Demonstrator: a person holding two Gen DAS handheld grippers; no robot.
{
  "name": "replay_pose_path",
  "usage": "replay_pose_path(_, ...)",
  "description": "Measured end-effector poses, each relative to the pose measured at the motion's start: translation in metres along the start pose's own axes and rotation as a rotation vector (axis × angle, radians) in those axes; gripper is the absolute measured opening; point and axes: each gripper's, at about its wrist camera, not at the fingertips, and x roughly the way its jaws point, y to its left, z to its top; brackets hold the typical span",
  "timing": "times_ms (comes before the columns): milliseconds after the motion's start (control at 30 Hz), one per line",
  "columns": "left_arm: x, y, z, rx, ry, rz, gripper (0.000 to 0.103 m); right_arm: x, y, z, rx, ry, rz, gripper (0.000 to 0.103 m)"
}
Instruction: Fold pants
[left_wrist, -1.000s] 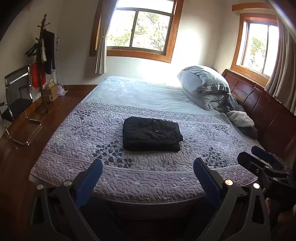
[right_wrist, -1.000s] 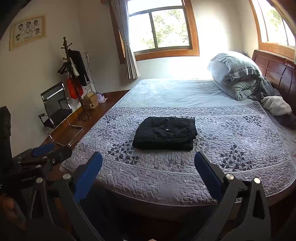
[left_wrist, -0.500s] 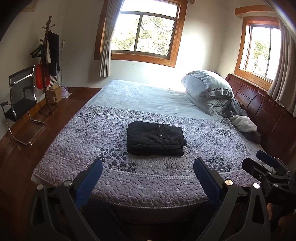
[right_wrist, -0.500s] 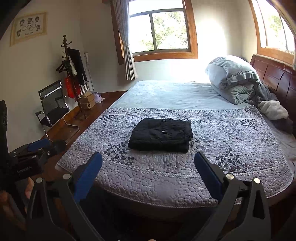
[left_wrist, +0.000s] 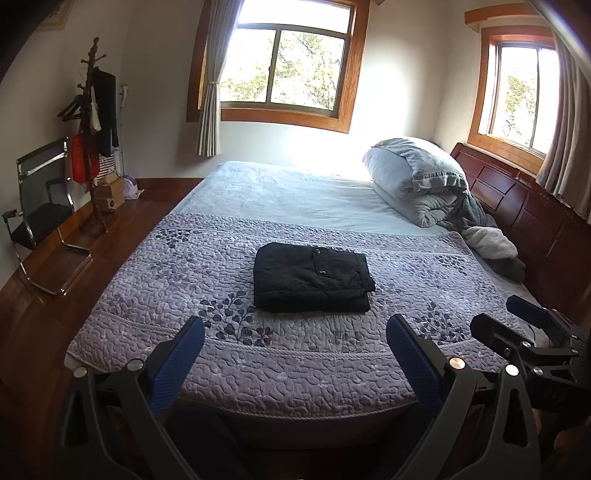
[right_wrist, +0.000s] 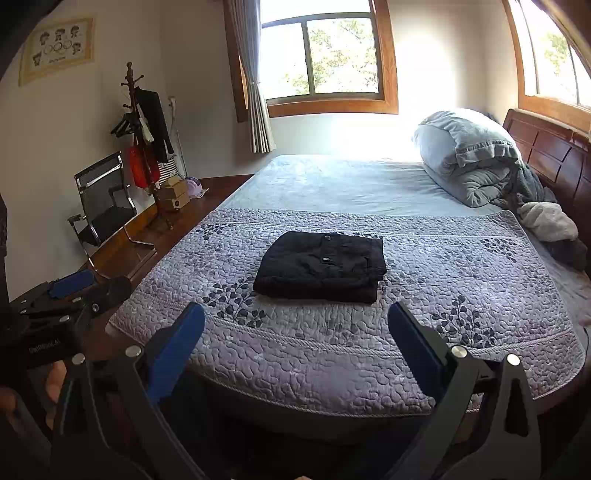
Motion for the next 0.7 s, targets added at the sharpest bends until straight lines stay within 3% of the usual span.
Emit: replay_pose_path(700, 0.012, -0.001, 0.003, 0.005, 0.023, -0.011, 0.099, 0.016, -0.002, 0.000, 0.005, 0.033, -0.024, 0.099)
